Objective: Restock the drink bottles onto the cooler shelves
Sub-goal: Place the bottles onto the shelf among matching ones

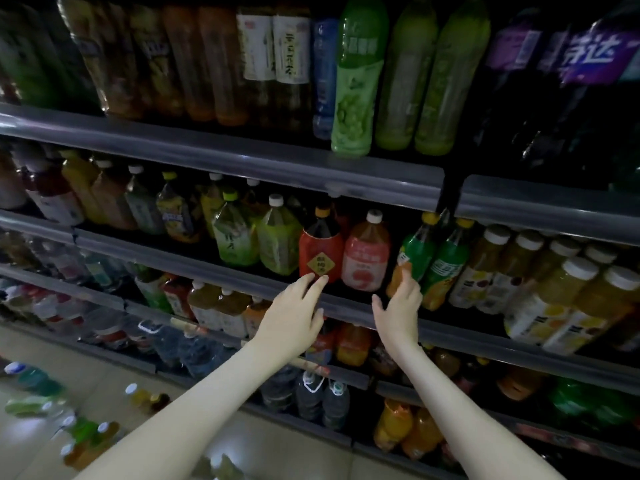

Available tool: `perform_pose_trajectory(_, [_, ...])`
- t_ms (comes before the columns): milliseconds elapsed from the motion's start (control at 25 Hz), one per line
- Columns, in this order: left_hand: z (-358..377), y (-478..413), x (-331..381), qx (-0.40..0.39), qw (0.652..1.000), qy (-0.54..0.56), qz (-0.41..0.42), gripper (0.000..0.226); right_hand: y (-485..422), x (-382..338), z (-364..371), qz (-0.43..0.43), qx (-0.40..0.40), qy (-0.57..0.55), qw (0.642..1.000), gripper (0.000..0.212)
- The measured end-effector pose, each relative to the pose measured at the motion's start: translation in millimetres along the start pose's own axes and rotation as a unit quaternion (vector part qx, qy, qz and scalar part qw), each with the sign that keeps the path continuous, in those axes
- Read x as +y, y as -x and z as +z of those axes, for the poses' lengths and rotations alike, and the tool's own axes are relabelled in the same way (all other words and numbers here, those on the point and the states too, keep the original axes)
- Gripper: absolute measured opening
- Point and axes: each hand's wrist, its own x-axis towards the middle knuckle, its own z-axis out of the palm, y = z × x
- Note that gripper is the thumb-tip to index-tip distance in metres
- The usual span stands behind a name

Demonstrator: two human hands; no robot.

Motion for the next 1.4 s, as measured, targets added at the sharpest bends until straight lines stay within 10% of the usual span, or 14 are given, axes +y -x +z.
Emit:
perform_pose_trajectory(840, [-106.6, 30.0, -288.9, -0.021, 1.0, 0.009, -0.005, 0.056, 76.8, -217.7, 195.3, -0.038, -0.085, 0.017, 0.995, 0.062])
perform_pose_trajectory(1400, [-143.1, 182.9, -528.1, -0.051, 0.977, 0.006, -0.205, 0.057, 145.0, -335.3, 387.8, -0.103, -0.274, 0.068, 0.954, 0.063])
